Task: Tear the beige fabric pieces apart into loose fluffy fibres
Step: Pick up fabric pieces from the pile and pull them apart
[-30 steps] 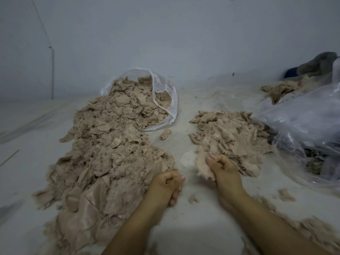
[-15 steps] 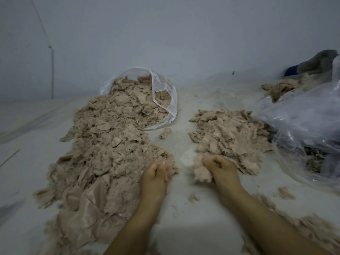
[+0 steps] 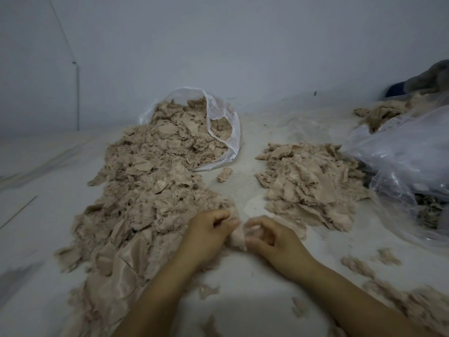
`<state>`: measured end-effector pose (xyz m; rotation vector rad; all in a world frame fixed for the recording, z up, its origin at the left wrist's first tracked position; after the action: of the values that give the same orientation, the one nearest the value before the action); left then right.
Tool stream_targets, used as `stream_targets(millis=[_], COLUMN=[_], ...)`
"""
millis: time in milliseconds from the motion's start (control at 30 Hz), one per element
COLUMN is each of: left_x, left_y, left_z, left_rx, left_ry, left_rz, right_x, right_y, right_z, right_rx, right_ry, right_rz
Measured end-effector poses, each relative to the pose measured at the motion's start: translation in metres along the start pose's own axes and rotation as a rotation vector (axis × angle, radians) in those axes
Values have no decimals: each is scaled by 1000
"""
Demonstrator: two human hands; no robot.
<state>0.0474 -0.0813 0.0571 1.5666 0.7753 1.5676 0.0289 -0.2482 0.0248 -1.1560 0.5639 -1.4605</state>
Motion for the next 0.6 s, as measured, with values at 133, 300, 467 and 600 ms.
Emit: stream_targets(millis=[133, 300, 467, 600], left_x=[-11, -19, -20, -26], left_y=[1, -13, -17, -18], left_z=[-3, -12, -15, -14], left_rx=[8, 133, 382, 400], left_ry=[-183, -343, -364, -129], left_rz=[-148, -216, -582, -643], right_x=[0, -2, -3, -6], right_y=[-1, 3, -2, -4], right_z=[3, 1, 0, -4], right_rx=[-128, -168, -75, -68], right_ry=[84, 110, 0, -144], right_rz=[437, 475, 376, 315])
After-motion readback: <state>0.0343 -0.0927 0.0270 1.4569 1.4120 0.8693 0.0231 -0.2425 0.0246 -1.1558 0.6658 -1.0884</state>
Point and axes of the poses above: each hand's wrist, its own z-axis towards the middle knuckle, its own x-axis out of the back of the hand, y = z × x, the point moved 2 cm from there along z, towards the middle knuckle, and after that the axes turned 13 degrees about x, right-handed, at the moved point
